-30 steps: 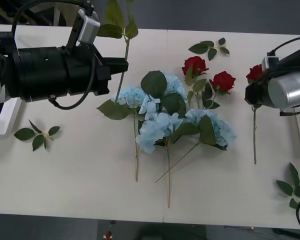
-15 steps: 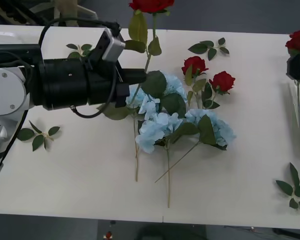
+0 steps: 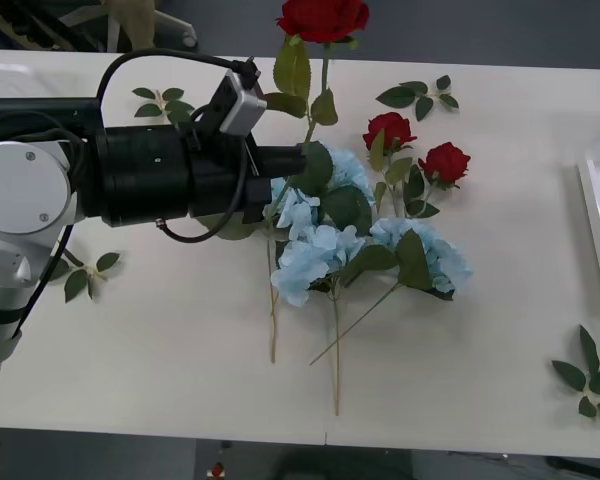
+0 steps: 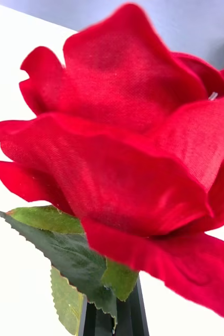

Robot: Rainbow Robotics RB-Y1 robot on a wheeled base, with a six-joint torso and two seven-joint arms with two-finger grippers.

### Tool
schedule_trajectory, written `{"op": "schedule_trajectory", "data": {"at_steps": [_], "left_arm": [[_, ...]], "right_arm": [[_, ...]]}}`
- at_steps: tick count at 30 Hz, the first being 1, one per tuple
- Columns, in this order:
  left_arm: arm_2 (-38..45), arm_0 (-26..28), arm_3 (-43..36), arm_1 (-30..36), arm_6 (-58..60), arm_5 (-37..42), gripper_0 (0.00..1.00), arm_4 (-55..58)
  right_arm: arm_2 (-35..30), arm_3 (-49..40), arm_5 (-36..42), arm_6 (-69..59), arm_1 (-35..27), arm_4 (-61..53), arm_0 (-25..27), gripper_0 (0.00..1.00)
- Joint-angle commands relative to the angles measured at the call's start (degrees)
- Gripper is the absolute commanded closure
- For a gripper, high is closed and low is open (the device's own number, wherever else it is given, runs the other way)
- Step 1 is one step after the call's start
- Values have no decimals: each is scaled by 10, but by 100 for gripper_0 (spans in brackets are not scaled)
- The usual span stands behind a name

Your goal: Put the red flowers into the right box and the blue flowers into the left box

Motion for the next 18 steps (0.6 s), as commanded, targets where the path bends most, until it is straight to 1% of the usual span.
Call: {"op": "schedule_trajectory", "data": {"at_steps": [1, 4, 7, 15, 18], "left_arm": [[-2, -18, -7, -15, -29, -5, 100, 2], [-3, -18, -5, -18, -32, -11, 100, 2], [-3, -18, 0, -19, -34, -11, 100, 2], [-3, -19, 8, -21, -44, -16, 100, 2], [-3, -19, 9, -21, -44, -18, 100, 2]], "right_arm": [[-2, 32, -19, 48, -35, -1, -8, 100], [-2, 59, -34, 73, -40, 8, -8, 100], [0, 86, -66, 87, -40, 22, -8, 100], [49, 149, -164, 79, -36, 64, -8, 100], [53, 171, -184, 77, -24, 70, -8, 100]]}}
